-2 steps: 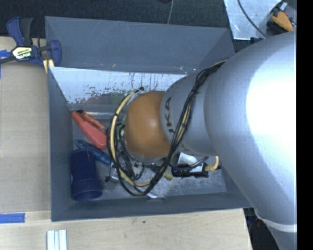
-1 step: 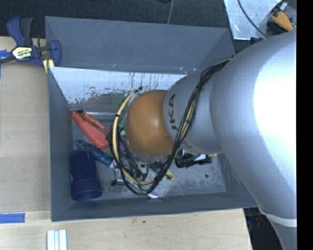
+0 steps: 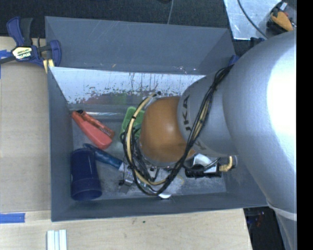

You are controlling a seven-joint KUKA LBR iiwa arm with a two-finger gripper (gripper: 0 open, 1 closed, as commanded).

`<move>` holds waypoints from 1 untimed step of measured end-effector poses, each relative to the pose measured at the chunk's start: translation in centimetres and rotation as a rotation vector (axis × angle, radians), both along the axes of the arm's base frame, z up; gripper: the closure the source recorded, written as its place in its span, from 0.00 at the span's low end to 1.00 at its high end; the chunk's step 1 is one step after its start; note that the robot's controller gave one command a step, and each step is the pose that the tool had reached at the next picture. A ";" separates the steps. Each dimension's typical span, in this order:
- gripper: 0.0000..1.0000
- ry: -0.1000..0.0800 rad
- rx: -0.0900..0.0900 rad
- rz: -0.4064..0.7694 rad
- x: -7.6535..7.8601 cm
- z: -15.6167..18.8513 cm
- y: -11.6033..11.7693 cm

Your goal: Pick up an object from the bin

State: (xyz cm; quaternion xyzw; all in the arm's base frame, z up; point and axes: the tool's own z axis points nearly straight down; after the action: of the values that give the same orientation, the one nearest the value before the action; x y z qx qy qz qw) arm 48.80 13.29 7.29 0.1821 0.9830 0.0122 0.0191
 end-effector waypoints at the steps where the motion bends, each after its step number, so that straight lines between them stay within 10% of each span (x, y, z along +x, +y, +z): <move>1: 0.00 0.002 -0.007 0.126 0.1 0.0 -1.3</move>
Offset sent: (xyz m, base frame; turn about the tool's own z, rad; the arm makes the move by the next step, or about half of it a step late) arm 0.0001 -0.0004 0.0000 -0.0052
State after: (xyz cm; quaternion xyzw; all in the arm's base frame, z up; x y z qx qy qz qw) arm 48.95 12.03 7.31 0.1200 0.9926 0.0096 0.0178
